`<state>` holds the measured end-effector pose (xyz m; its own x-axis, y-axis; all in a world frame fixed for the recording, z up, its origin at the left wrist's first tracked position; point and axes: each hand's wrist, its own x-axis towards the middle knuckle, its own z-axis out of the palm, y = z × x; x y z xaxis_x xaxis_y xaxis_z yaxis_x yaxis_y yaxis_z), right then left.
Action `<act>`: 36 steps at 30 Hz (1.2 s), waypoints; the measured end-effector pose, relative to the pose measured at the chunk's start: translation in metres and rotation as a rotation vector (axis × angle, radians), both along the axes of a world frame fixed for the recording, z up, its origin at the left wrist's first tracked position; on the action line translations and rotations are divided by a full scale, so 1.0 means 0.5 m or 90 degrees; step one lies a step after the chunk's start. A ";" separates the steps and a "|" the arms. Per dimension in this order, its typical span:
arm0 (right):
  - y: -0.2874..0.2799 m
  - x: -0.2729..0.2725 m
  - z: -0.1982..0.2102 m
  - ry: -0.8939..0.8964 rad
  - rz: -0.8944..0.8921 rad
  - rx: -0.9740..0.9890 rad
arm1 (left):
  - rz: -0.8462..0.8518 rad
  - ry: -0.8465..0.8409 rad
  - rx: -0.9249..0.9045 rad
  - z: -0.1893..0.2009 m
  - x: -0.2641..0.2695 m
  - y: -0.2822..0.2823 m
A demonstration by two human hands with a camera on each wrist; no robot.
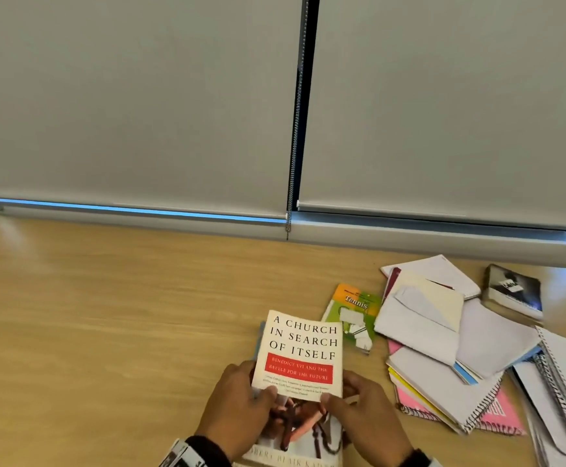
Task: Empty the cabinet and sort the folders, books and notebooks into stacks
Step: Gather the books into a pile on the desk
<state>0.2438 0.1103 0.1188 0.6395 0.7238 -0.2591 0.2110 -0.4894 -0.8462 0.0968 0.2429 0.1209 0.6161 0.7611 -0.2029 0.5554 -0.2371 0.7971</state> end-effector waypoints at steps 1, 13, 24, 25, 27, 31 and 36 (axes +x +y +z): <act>0.003 -0.001 0.000 -0.013 0.006 -0.002 | -0.002 0.009 0.006 -0.002 0.000 0.001; 0.031 0.004 0.010 -0.072 0.029 -0.013 | -0.038 0.055 0.026 0.003 -0.008 0.017; 0.027 0.040 -0.017 -0.045 0.050 -0.063 | -0.062 0.090 0.054 -0.010 -0.003 0.024; 0.030 0.063 -0.030 -0.040 0.032 -0.061 | -0.051 0.088 0.048 -0.013 -0.002 0.024; 0.045 0.125 -0.058 -0.139 -0.004 -0.085 | -0.027 0.086 0.033 -0.022 0.001 0.025; 0.105 0.230 -0.095 -0.326 0.103 -0.245 | -0.001 0.090 -0.001 -0.038 0.005 0.031; 0.148 0.249 -0.137 -0.420 0.232 -0.421 | 0.005 0.069 -0.009 -0.043 0.006 0.036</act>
<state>0.3685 0.1842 0.0502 0.5688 0.7430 -0.3529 0.7706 -0.6314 -0.0873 0.1000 0.2607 0.0993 0.5840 0.7626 -0.2782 0.6401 -0.2219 0.7355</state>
